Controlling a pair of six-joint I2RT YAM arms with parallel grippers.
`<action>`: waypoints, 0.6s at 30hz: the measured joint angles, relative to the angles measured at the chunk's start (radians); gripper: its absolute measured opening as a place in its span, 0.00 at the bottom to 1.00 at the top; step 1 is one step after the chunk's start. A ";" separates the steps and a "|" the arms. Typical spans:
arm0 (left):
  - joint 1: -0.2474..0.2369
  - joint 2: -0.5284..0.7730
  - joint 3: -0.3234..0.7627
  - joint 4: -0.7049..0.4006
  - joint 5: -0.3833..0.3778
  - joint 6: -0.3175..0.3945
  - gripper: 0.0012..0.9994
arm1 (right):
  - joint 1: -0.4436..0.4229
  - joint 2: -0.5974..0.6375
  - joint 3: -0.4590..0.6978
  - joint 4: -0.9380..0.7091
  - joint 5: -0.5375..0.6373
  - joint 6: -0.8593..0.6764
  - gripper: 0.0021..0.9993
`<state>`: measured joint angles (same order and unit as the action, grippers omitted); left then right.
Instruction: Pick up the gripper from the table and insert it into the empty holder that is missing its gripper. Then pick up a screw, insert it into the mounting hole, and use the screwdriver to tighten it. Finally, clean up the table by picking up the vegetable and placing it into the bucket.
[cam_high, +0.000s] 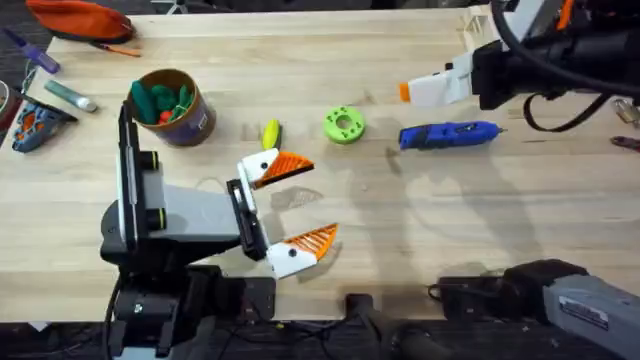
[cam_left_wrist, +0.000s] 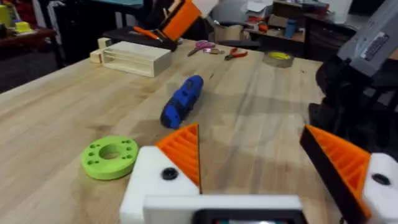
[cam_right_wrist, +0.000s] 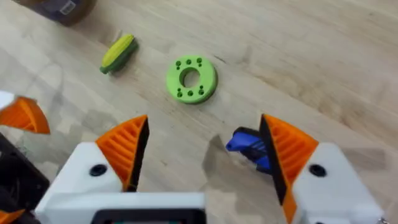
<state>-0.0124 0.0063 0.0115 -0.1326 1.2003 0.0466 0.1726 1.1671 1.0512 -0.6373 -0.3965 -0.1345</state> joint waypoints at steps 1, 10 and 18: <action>0.000 0.000 0.000 0.001 -0.001 0.000 0.99 | 0.000 0.000 0.000 -0.007 0.000 0.000 0.99; 0.000 0.000 0.000 0.010 -0.051 0.000 0.99 | 0.000 0.000 0.000 -0.127 0.000 0.001 0.99; 0.000 0.000 0.000 0.023 -0.119 -0.011 0.99 | 0.000 0.000 0.000 -0.186 0.000 0.001 0.99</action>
<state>-0.0124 0.0063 0.0114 -0.1097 1.0812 0.0355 0.1726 1.1671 1.0512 -0.8235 -0.3962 -0.1338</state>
